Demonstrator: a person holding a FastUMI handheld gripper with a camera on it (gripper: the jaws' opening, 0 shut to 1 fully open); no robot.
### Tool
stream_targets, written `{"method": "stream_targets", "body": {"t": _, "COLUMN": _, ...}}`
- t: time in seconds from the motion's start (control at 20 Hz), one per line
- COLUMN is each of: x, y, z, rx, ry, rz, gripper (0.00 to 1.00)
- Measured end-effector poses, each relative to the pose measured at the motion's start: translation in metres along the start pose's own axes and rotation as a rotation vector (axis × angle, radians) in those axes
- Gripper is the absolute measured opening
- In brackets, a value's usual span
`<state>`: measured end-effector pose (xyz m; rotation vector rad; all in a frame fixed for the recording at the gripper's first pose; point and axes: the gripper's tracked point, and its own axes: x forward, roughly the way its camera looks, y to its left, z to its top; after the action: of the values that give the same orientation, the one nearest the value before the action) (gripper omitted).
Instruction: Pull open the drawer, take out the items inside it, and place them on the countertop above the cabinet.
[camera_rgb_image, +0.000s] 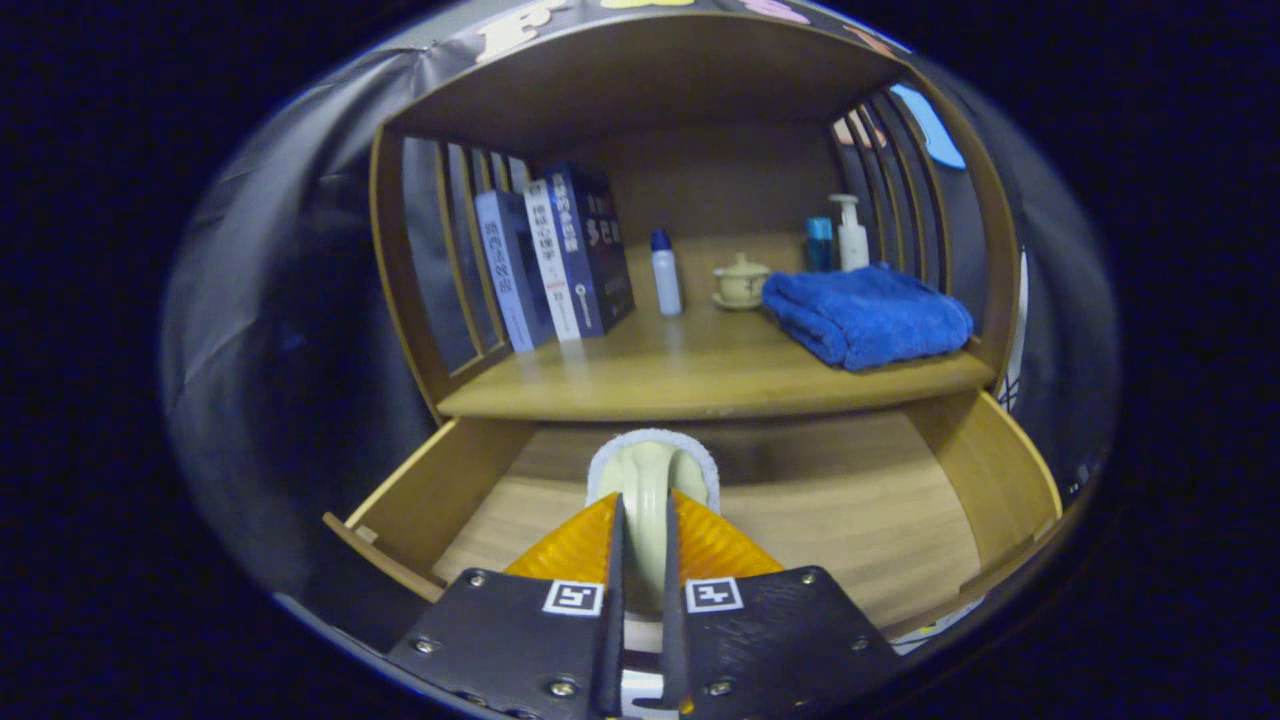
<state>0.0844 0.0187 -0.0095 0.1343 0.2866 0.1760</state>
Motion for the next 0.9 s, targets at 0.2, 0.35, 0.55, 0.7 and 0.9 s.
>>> {"method": "stream_targets", "body": {"t": 0.2, "x": -0.020, "y": 0.000, "z": 0.042, "rx": 0.018, "ry": -0.155, "rz": -0.016, "gripper": 0.16}}
{"method": "stream_targets", "body": {"t": 0.35, "x": -0.036, "y": -0.004, "z": 0.072, "rx": -0.019, "ry": -0.229, "rz": -0.052, "gripper": 0.16}}
{"method": "stream_targets", "body": {"t": 0.55, "x": -0.038, "y": -0.007, "z": 0.109, "rx": -0.054, "ry": -0.256, "rz": -0.087, "gripper": 0.15}}
{"method": "stream_targets", "body": {"t": 0.7, "x": -0.030, "y": -0.011, "z": 0.133, "rx": -0.078, "ry": -0.239, "rz": -0.123, "gripper": 0.16}}
{"method": "stream_targets", "body": {"t": 0.9, "x": -0.021, "y": -0.013, "z": 0.185, "rx": -0.117, "ry": -0.285, "rz": -0.157, "gripper": 0.16}}
